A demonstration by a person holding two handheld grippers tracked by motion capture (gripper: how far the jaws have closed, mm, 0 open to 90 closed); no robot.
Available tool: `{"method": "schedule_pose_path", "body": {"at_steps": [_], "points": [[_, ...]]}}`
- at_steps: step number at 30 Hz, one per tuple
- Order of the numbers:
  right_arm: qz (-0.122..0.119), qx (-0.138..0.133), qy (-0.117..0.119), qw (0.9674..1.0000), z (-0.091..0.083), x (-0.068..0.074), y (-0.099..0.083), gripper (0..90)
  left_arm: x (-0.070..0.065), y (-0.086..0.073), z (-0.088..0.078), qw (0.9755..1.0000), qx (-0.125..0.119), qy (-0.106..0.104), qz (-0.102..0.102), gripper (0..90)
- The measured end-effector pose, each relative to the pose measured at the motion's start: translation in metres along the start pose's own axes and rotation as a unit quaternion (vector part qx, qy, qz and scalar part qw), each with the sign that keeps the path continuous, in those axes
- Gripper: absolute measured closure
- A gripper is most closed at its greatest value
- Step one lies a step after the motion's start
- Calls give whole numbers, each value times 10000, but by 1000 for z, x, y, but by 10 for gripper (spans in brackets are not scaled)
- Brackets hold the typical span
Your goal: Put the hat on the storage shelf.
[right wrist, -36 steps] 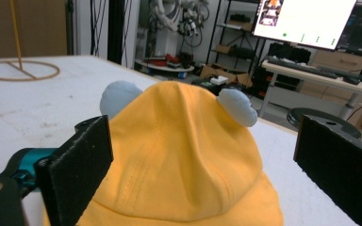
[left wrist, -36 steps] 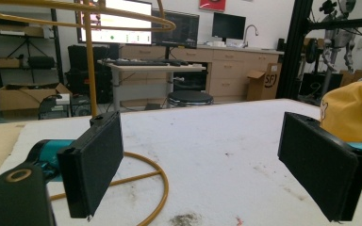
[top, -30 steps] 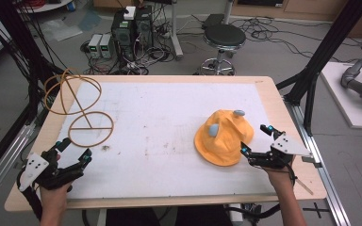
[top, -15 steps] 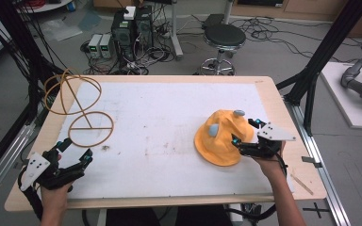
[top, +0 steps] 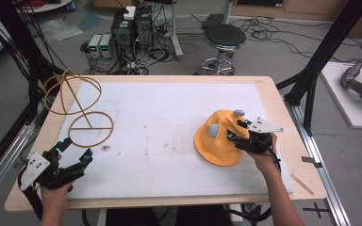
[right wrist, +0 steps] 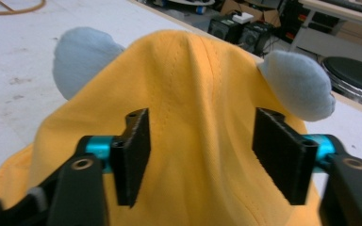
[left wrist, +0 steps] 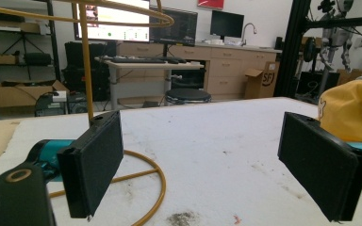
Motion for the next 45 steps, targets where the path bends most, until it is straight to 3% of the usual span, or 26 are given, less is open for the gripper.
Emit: {"method": "schedule_pose_path", "body": {"at_steps": [3, 4, 5, 6, 8, 14, 17, 22, 29, 30, 32, 38, 45], "points": [[63, 48, 30, 10000, 0, 0, -1, 613, 0, 0, 0, 10000, -1, -2, -1, 151], [63, 48, 30, 10000, 0, 0, -1, 613, 0, 0, 0, 10000, -1, -1, -2, 151], [61, 65, 45, 9999, 0, 1, -1, 667, 0, 0, 0, 10000, -2, -3, -4, 151], [103, 109, 8, 9999, -1, 1, -2, 788, 0, 0, 0, 10000, 1, -1, -3, 151], [202, 108, -22, 9997, -2, 0, -1, 864, 0, 0, 0, 10000, -2, -8, -10, 151], [290, 116, -220, 9993, -4, -1, 0, 891, -1, 0, 0, 10000, -2, -11, -18, 151], [318, -45, -349, 9989, -6, -2, 5, 893, -1, 0, 0, 10000, -5, -9, -17, 151], [377, -244, -305, 9985, -10, 0, 15, 892, 0, 0, 1, 10000, -21, 2, -42, 151], [327, -714, -230, 9966, -19, 8, 50, 892, -1, 1, 0, 10000, -12, -11, -8, 151], [332, -876, -181, 9954, -20, 12, 64, 891, -1, 1, 1, 10000, -17, -12, -11, 151], [341, -913, -164, 9951, -20, 13, 68, 891, -1, 1, 1, 10000, -19, -9, -5, 151], [290, -1373, -37, 9901, -19, 28, 108, 892, -2, 2, 1, 10000, -43, -22, -9, 151], [235, -1634, 52, 9863, -13, 41, 139, 892, -2, 3, 1, 10000, -78, -21, -24, 151]]}}
Point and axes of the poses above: each handheld gripper's, and its own axes: z roughly forward along the jaws, y roughly out of its top, x roughly to its left, the point moved 7 cm from there along z, roughly forward along the jaws, and after that the axes turned 5 degrees about -x, right-handed, at the moved point
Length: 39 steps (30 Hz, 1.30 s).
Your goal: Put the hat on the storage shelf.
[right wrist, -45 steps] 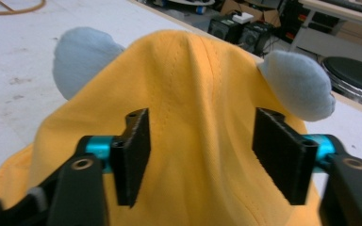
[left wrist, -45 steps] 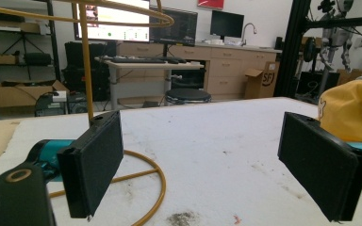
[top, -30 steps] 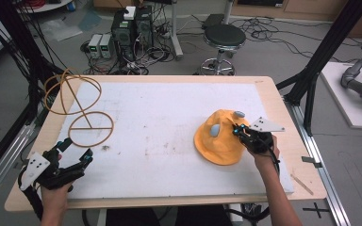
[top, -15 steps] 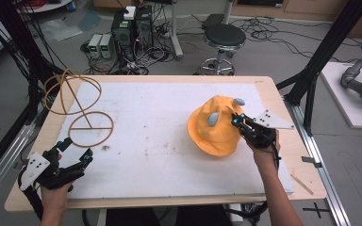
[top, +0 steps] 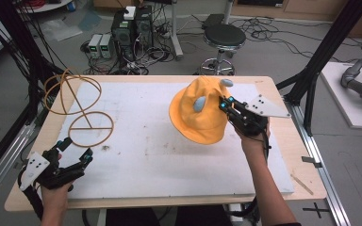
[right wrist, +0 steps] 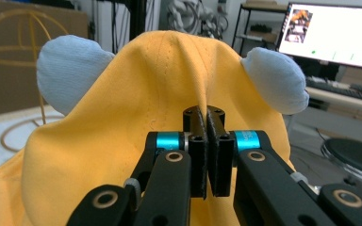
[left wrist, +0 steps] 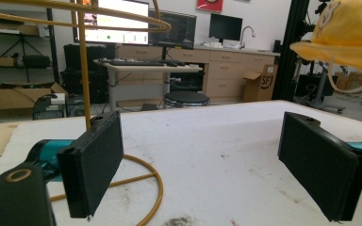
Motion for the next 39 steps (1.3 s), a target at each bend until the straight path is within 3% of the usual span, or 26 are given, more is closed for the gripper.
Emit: {"method": "schedule_pose_path", "body": {"at_steps": [5, 11, 31, 35, 39], "points": [[18, -257, 87, 9996, 22, 16, 27, 891, 0, 0, 0, 10000, -20, 9, -11, 151], [12, -455, 207, 9988, 45, 32, 47, 891, -2, 3, -1, 10000, -78, -33, 16, 151], [-31, -637, 580, 9963, 131, 95, 90, 891, 2, 9, -8, 9996, -174, 84, 198, 150], [67, -706, 651, 9954, 159, 115, 102, 891, 4, 10, -9, 9995, -190, 117, 218, 150], [93, -763, 713, 9945, 173, 127, 108, 891, 5, 13, -11, 9994, -235, 149, 213, 150]]}}
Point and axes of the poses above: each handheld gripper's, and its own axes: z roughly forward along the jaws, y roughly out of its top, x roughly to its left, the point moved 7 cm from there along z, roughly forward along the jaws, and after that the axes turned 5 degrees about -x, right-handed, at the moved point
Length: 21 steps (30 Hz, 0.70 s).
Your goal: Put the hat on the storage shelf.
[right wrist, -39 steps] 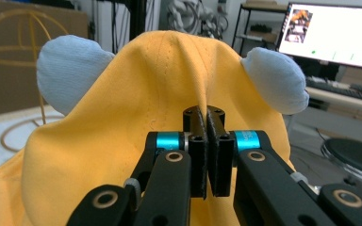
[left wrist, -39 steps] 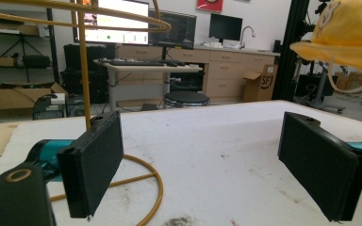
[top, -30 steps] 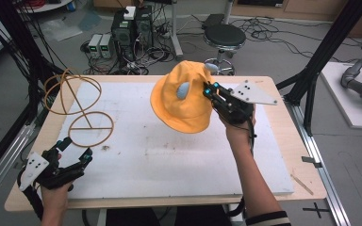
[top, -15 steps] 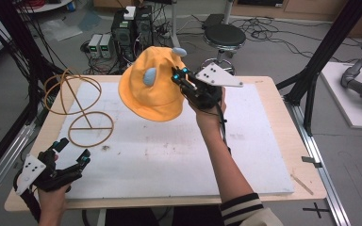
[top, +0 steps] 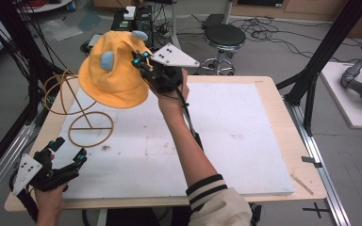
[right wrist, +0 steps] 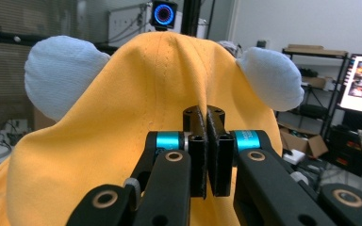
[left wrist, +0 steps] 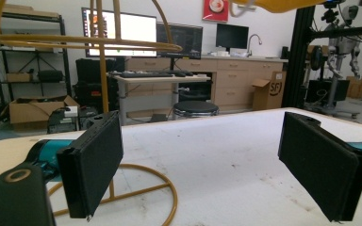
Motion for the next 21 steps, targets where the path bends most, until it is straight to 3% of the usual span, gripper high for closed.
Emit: {"method": "schedule_pose_path", "body": {"at_steps": [5, 10, 15, 21], "points": [[-37, -59, 49, 10000, 26, 16, 5, 891, -2, 1, -1, 10000, 6, -33, 73, 149], [77, -158, 124, 9998, 47, 28, 6, 890, -7, 2, -1, 9999, -26, -88, 51, 150], [142, -82, 197, 9997, 71, 43, -4, 890, -10, 1, -1, 9998, 44, -142, 152, 149], [188, -51, 281, 9994, 95, 62, -11, 890, -9, 2, -3, 9998, 17, -140, 116, 150]]}}
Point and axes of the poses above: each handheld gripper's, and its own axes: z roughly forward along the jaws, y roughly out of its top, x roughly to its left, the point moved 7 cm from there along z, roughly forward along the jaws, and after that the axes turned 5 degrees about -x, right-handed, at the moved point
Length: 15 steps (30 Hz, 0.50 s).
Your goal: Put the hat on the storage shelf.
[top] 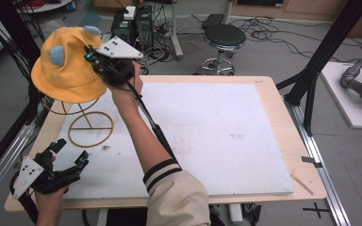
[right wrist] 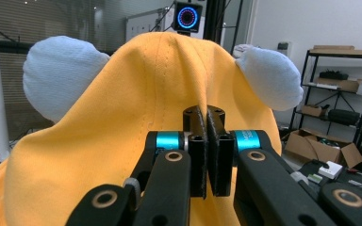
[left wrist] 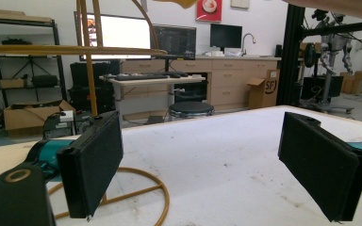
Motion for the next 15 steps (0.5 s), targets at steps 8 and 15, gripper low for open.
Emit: {"method": "schedule_pose_path", "body": {"at_steps": [8, 15], "points": [[9, 108, 91, 9999, 27, 19, -10, 890, 2, 1, -3, 10000, -8, 8, -20, 149], [-12, 351, 149, 9993, 40, 30, -27, 881, 5, 1, -6, 10000, -32, 55, -56, 150]]}}
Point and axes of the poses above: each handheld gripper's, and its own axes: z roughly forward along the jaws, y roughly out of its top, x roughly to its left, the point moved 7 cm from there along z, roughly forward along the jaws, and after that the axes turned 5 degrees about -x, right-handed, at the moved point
